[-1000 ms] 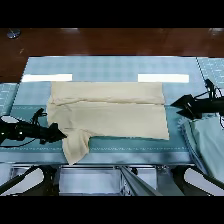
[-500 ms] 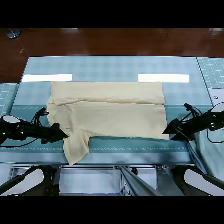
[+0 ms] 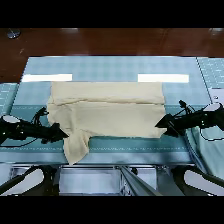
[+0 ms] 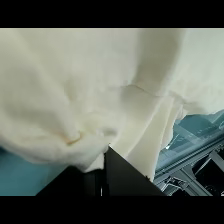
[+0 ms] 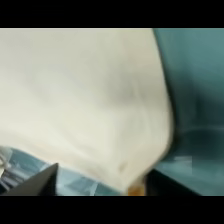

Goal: Fold the shirts.

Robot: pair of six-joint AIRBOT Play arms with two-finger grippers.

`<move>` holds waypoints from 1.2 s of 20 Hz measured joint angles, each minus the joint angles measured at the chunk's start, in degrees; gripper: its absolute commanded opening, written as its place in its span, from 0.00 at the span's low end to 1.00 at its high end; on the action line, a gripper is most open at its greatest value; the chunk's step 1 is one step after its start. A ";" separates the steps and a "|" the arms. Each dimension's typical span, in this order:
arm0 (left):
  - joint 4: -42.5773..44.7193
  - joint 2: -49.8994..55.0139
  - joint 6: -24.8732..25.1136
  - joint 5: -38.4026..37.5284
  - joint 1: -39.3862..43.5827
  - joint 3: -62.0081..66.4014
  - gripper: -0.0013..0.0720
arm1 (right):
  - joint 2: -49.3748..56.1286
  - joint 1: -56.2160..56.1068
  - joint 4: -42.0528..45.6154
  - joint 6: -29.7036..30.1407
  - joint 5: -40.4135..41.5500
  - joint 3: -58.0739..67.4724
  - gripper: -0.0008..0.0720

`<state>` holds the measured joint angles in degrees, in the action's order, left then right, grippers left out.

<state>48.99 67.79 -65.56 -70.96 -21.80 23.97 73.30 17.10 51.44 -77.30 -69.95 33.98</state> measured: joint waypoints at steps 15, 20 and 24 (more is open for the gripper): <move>-6.91 3.56 -1.77 2.91 0.31 23.45 0.05 | 3.15 -1.25 -3.72 1.44 -0.79 22.23 0.05; -9.99 13.49 -3.48 5.68 2.89 35.01 0.05 | 11.10 -1.25 -9.35 1.20 0.94 30.82 0.05; -10.78 22.05 -5.95 7.80 5.07 43.78 0.05 | 17.38 -1.25 -11.74 0.70 1.38 36.52 0.05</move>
<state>38.22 89.84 -71.50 -63.16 -16.73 67.75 90.67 15.86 39.70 -76.60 -68.58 70.50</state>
